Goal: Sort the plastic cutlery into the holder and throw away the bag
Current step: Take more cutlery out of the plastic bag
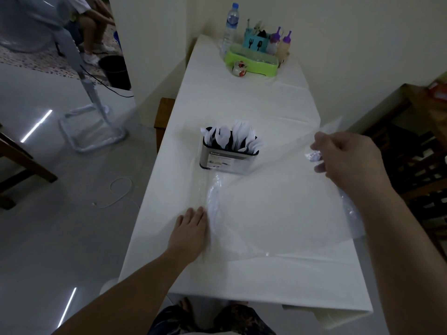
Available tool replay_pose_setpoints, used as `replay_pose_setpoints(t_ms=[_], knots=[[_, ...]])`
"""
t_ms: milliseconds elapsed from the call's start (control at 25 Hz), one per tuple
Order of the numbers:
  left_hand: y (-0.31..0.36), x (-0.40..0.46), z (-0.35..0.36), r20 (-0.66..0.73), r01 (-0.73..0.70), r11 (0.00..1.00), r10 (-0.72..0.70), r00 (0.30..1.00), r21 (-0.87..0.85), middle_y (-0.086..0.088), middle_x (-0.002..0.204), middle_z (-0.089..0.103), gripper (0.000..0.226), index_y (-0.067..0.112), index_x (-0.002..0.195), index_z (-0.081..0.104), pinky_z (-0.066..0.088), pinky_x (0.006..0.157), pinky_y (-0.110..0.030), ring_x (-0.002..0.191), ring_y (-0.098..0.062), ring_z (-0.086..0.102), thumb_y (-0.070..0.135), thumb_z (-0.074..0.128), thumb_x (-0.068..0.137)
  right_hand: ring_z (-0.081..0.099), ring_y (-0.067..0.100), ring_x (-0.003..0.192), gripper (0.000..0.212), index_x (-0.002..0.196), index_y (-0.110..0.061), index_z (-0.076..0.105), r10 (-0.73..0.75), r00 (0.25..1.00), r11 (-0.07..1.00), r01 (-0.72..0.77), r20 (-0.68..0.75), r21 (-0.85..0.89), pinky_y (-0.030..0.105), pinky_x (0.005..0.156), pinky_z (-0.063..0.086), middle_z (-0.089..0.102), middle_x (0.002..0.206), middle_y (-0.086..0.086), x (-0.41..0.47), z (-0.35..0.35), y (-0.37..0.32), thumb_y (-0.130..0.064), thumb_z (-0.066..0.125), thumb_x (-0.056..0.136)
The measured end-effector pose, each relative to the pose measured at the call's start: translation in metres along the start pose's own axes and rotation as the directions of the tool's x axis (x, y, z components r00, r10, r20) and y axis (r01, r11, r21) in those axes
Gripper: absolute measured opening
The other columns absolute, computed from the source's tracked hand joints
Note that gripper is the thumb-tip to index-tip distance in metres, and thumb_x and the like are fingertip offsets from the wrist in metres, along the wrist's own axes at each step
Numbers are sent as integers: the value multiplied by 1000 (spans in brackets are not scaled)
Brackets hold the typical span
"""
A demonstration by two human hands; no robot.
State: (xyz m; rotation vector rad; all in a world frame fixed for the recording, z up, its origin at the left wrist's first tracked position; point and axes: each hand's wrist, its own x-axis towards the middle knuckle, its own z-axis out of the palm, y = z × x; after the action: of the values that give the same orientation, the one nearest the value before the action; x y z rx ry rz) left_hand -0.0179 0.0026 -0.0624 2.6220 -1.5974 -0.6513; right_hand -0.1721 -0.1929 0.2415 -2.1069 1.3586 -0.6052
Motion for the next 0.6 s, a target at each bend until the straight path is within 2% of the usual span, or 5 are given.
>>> replay_pose_setpoints(t_ms=[120,200,360,480,600], knots=[[2,1,-1,9,1,1000,-1,1000,19,-6,166,-2,66,12,157,1,8,123,-49,151,-33,-2,24,36,102,71,27,80,47,83,-9,71,93,995,970,-85,25,-227,40,86,54,74,80,4,20,-1,35,-45,44,98],[3,1,-1,6,2,999,-2,1000,39,-7,166,-2,69,11,157,1,9,122,-49,151,-34,-1,26,38,101,63,40,99,55,103,-1,66,199,980,882,-175,11,-438,41,86,47,69,104,21,31,2,62,-47,37,100],[3,1,1,-4,-1,998,1,1000,65,-9,166,-1,67,11,157,2,10,122,-50,151,-35,0,25,37,101,54,46,113,57,128,5,42,338,938,787,-325,-74,-524,50,91,46,53,126,28,31,12,101,-42,50,97],[3,1,1,-19,1,999,0,1000,50,-8,166,1,64,12,156,4,11,122,-50,151,-35,1,23,36,101,50,47,118,65,136,11,29,256,967,746,-207,-15,-633,49,95,46,44,132,32,23,29,116,-33,56,96],[3,-1,1,-28,-8,999,9,1000,42,-9,166,3,64,12,156,6,13,122,-50,151,-36,2,22,37,101,52,41,116,55,134,12,35,110,976,770,35,187,-637,43,97,45,48,130,30,5,69,117,-26,53,98]])
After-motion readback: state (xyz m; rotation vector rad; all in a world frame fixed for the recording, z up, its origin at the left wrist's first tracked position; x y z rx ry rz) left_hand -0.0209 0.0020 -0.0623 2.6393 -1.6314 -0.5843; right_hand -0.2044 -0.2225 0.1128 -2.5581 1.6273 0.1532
